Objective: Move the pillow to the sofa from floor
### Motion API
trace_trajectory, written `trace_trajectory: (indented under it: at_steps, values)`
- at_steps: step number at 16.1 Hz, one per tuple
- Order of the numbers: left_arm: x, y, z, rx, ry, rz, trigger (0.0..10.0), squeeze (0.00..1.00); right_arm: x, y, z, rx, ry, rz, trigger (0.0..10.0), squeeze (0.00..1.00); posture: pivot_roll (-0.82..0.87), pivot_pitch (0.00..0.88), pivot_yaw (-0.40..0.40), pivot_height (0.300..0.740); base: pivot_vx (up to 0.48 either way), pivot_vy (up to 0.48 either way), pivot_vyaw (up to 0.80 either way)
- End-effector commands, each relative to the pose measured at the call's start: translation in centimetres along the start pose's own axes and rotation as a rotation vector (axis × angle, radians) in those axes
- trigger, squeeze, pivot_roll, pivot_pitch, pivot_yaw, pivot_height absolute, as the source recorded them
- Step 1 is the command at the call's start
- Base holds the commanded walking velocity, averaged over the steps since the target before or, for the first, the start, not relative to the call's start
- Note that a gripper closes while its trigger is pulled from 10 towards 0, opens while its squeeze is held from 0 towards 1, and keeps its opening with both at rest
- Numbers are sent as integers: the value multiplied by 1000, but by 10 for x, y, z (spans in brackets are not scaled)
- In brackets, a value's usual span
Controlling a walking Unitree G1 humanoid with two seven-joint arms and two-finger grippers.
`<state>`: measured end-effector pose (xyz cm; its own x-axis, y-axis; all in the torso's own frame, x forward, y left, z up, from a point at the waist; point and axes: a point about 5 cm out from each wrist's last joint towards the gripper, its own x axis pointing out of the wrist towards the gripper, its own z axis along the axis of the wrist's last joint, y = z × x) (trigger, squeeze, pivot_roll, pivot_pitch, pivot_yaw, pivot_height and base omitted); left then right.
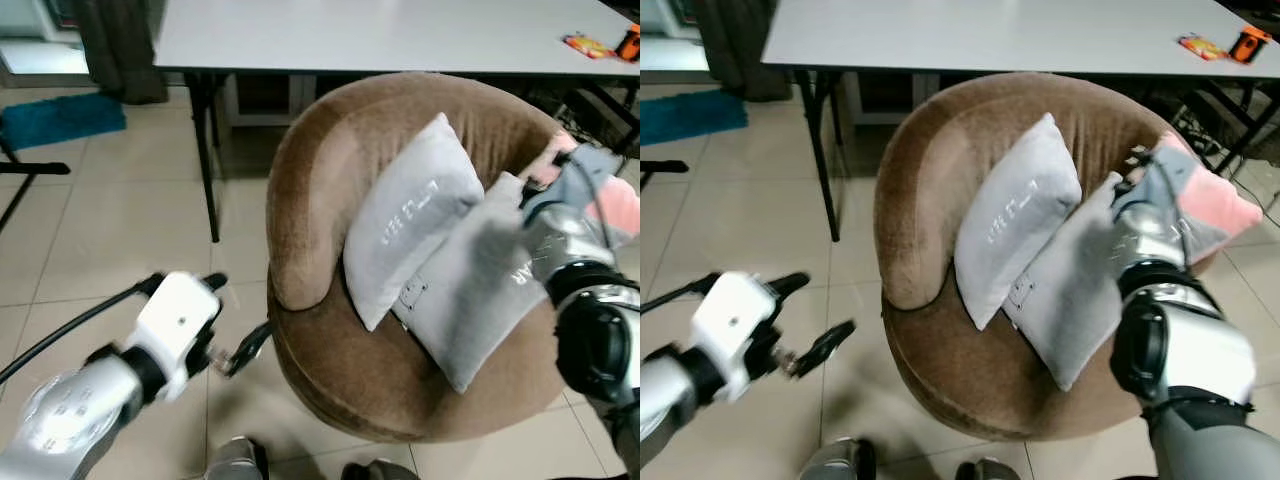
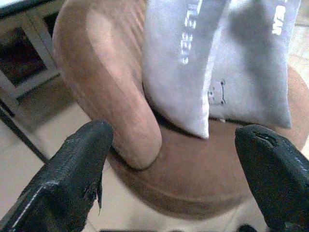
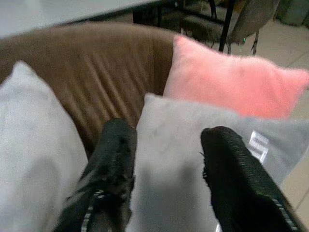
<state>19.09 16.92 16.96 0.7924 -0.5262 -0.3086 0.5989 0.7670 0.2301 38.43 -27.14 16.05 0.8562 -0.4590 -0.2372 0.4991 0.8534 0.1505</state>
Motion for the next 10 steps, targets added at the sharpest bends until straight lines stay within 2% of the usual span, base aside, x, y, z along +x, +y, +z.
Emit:
trace_trajectory:
  at_steps: [1, 3, 4, 5, 6, 8, 9, 10]
  values:
    - [2, -1, 0, 9, -7, 2, 10000, 0, 2, -5, 17, 20, -53, -4, 10000, 1000, 48, 8, -72, 740, 0, 0, 0]
    - [19, 13, 1, 3, -43, 39, 10000, 0, 5, -22, 35, 6, -102, -13, 10000, 1000, 22, 0, -61, 740, 0, 0, 0]
    - [24, 18, 1, 0, -48, 60, 10000, 0, 5, -26, 41, -2, -122, -5, 10000, 1000, 14, 0, -55, 740, 0, 0, 0]
    - [28, 22, 1, 1, -47, 81, 10000, 0, 5, -29, 46, -25, -140, -6, 10000, 588, 11, 0, -52, 740, 0, 0, 0]
    - [38, 30, -1, 14, -49, 138, 10000, 0, 5, -36, 57, -40, -177, 21, 10000, 0, -10, 0, -40, 740, 0, 0, 0]
    - [51, 40, -4, 13, -49, 240, 10000, 0, 5, -42, 61, -39, -203, 65, 10000, 0, -31, 0, -31, 740, 0, 0, 0]
    - [54, 42, -5, 20, -56, 268, 10000, 0, 4, -42, 60, -6, -208, 88, 10000, 0, -40, 0, -27, 740, 0, 0, 0]
    - [57, 45, -4, 19, -66, 313, 10000, 0, 2, -37, 54, 7, -230, 146, 10000, 0, -51, 0, -25, 740, 0, 0, 0]
